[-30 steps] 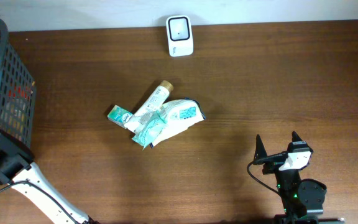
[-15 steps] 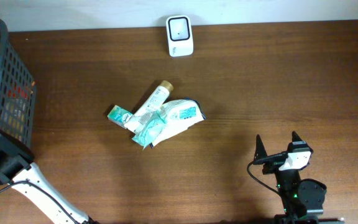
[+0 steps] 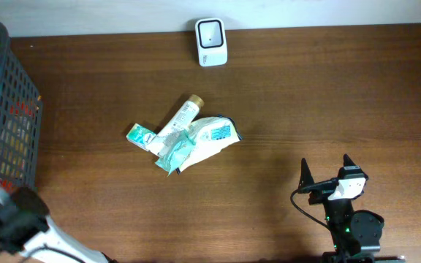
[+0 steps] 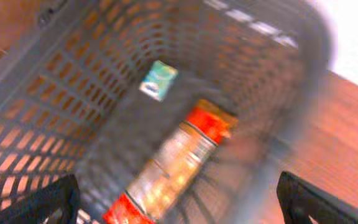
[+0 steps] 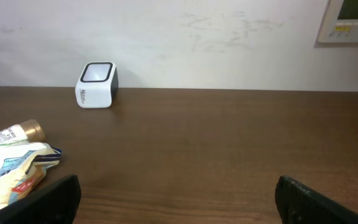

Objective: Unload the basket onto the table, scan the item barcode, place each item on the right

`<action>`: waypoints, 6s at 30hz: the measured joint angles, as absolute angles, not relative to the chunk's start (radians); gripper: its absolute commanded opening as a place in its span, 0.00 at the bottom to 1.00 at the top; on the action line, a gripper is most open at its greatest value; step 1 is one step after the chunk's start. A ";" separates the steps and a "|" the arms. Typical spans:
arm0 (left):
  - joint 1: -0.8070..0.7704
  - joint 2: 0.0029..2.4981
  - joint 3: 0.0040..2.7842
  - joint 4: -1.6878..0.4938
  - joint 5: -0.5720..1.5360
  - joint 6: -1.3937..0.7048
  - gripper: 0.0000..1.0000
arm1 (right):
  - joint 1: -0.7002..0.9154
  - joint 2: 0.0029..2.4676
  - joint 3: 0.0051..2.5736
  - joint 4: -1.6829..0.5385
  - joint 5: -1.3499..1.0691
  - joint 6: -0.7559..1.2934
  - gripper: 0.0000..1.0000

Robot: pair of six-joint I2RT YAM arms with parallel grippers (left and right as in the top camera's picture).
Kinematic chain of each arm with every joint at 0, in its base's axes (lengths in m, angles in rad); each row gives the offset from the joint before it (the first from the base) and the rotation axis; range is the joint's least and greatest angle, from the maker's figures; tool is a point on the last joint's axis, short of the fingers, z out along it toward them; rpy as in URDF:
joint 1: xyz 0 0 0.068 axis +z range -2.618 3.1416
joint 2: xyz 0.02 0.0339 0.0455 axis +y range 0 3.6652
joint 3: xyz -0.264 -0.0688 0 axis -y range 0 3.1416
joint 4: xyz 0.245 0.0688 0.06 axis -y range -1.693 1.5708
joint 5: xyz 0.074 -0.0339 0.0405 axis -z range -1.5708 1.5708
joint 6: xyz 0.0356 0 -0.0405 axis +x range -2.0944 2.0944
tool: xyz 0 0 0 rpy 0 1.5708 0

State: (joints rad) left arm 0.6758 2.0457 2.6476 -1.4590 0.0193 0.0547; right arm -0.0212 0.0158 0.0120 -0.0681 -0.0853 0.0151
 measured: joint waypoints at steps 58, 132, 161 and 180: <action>0.472 1.829 2.285 -1.376 0.090 -0.228 0.32 | -0.021 0.015 0.012 -0.068 -0.085 0.015 0.99; 0.991 1.752 1.847 -1.606 -0.155 -0.925 0.00 | -0.021 0.015 0.012 -0.068 -0.085 0.016 0.99; 0.455 1.743 2.701 -1.604 0.026 -0.549 0.15 | -0.021 0.015 0.012 -0.068 -0.085 0.015 0.99; -0.010 1.831 2.700 -1.638 0.193 -0.587 1.00 | -0.021 0.015 0.012 -0.068 -0.085 0.015 0.99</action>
State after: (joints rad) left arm -0.0105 1.8309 2.7003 -1.6379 0.1932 -0.5869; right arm -0.0212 0.0151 0.0120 -0.0681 -0.0853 0.0147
